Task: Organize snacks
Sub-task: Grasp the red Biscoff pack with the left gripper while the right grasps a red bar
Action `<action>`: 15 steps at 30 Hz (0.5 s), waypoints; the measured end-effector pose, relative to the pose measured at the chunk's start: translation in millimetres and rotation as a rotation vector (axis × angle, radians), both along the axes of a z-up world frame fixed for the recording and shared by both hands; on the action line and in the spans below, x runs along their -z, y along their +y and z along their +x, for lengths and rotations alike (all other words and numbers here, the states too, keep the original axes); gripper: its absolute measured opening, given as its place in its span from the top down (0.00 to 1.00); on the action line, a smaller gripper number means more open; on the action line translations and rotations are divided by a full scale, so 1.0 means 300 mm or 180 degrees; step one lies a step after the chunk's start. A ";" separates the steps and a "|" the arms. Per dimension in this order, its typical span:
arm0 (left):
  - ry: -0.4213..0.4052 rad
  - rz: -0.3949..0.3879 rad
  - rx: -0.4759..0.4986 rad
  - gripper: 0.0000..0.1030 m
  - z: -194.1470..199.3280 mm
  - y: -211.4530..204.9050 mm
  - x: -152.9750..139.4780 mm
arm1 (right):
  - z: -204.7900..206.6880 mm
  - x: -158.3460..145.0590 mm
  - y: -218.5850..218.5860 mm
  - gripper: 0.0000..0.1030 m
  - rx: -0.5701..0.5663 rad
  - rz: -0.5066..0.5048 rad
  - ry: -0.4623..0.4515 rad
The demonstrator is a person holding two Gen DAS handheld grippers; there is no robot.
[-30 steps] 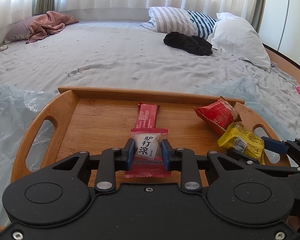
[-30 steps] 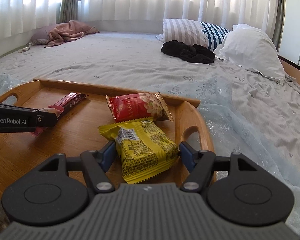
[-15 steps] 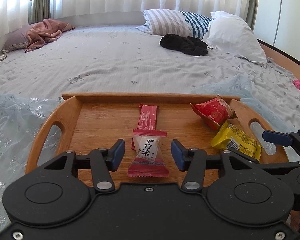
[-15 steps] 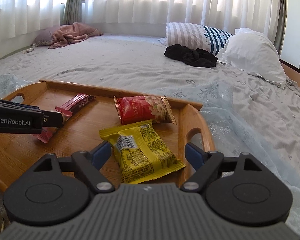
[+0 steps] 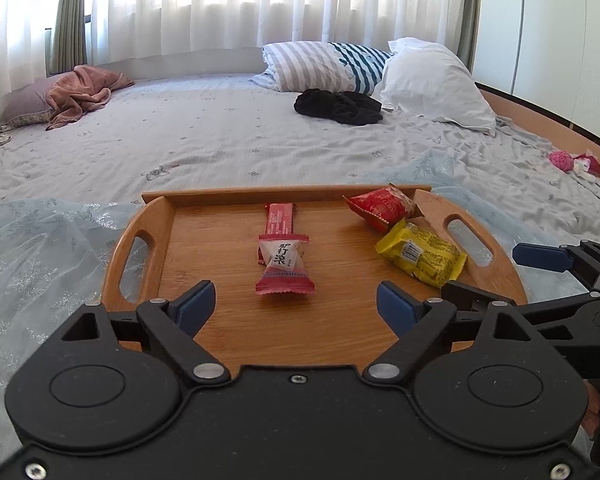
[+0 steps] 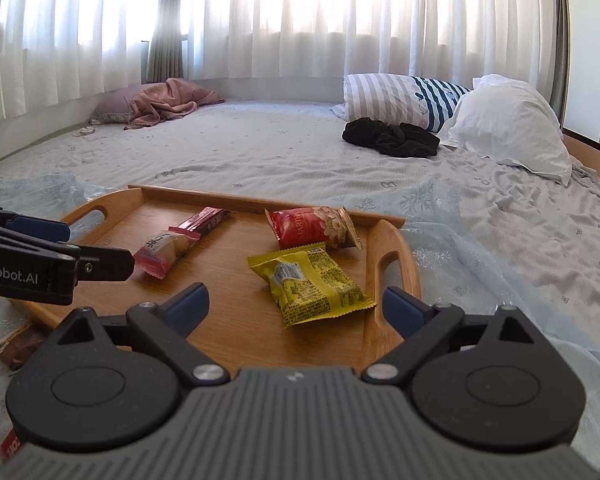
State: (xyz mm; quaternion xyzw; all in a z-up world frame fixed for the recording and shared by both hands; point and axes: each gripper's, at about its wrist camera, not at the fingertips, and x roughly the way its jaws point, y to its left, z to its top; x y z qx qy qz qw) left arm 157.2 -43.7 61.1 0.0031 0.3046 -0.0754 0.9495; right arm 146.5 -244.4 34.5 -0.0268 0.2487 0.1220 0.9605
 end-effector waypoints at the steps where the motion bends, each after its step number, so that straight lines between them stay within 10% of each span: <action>1: -0.0016 0.0003 0.0013 0.14 -0.021 0.002 -0.002 | -0.020 0.003 -0.005 0.03 0.0008 0.0037 -0.0011; 15: -0.0070 -0.0198 0.0083 0.12 -0.267 0.019 0.047 | -0.261 0.071 -0.037 0.03 0.0477 0.0416 -0.0332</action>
